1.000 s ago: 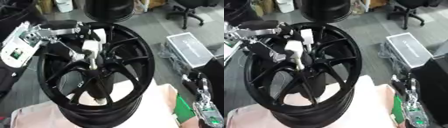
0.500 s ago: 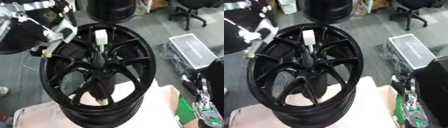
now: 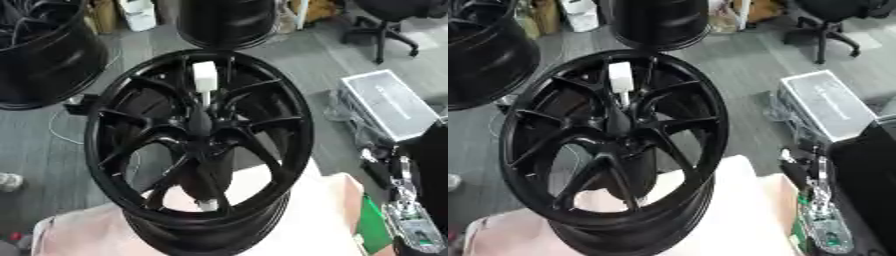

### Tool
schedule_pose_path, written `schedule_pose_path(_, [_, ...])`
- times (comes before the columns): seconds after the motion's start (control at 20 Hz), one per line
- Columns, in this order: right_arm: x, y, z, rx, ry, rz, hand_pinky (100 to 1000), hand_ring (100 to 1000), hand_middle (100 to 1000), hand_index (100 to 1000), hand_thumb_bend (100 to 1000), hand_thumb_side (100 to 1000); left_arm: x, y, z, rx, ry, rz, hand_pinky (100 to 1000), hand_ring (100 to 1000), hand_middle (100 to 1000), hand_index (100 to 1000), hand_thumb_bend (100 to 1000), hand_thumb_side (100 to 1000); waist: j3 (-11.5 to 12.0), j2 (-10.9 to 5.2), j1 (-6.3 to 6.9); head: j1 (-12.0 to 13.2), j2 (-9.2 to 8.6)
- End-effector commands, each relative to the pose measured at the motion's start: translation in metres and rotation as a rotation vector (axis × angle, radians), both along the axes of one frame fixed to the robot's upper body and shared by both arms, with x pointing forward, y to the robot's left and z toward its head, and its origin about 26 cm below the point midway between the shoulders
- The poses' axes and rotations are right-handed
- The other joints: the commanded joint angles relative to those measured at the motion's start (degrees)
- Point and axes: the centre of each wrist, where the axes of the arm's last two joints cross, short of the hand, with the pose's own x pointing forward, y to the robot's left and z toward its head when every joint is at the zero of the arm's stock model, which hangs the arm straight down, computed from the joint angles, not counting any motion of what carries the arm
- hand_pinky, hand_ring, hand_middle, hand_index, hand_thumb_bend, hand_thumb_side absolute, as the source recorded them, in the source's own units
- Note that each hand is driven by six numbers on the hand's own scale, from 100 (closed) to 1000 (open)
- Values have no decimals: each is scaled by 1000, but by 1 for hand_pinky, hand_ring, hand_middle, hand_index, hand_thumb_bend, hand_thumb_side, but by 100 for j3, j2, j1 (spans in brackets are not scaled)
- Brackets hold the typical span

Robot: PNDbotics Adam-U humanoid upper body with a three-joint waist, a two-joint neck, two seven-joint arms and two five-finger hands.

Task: Pull the pin out of the wheel hub.

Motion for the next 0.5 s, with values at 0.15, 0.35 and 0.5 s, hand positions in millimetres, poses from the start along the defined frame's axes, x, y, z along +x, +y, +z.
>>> schedule_pose_path(0.15, [1, -8, 7, -18, -12, -7, 470, 532, 756, 810, 100, 246, 2, 45, -36, 126, 56, 212, 536, 426, 654, 840, 207, 781, 9, -63, -42, -12, -13])
schedule_pose_path(0.35, [1, -6, 6, -12, -14, -7, 470, 532, 756, 810, 100, 242, 6, 65, -70, 93, 34, 383, 574, 492, 822, 929, 430, 1000, -12, -30, -101, -47, -13])
schedule_pose_path(0.5, [2, -5, 7, -8, -15, -2, 470, 532, 756, 810, 100, 245, 6, 70, -81, 12, -25, 470, 578, 495, 839, 936, 419, 1000, -13, 2, -146, -66, -13])
